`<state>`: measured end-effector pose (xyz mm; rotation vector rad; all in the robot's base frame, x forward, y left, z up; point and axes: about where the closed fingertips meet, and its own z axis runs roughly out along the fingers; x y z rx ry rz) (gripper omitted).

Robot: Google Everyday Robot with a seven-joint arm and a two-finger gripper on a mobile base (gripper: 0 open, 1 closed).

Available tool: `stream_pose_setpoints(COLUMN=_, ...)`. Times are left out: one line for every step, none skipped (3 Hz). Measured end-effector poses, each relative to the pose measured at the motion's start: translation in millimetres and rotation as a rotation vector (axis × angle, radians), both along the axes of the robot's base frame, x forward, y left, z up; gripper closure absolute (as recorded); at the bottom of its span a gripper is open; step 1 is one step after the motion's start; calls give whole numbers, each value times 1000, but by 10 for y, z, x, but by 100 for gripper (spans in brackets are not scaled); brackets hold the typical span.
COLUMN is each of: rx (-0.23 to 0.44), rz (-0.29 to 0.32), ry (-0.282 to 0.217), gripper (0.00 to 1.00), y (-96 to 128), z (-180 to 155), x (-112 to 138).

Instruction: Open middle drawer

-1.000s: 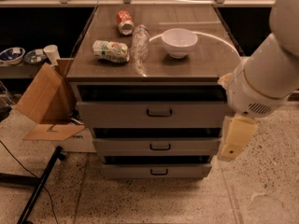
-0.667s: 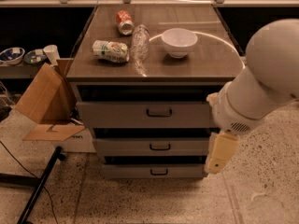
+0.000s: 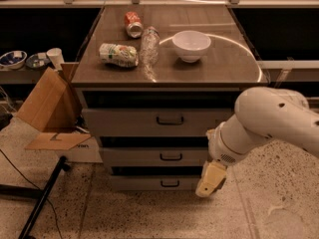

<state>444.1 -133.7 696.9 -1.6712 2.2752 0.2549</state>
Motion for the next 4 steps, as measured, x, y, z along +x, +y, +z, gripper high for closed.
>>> stream_pose_setpoints(rx=51, rz=-49, ry=37, gripper=0, y=69, z=-418, x=128)
stream_pose_setpoints(rx=127, rz=-142, ry=82, gripper=0, y=132, z=-814, x=168)
stream_pose_setpoints(rx=239, rz=-274, ry=149, gripper=0, y=173, z=-1152, x=168)
stream_pose_setpoints(rx=362, rz=-397, ry=222, gripper=0, y=214, z=-1393, x=190)
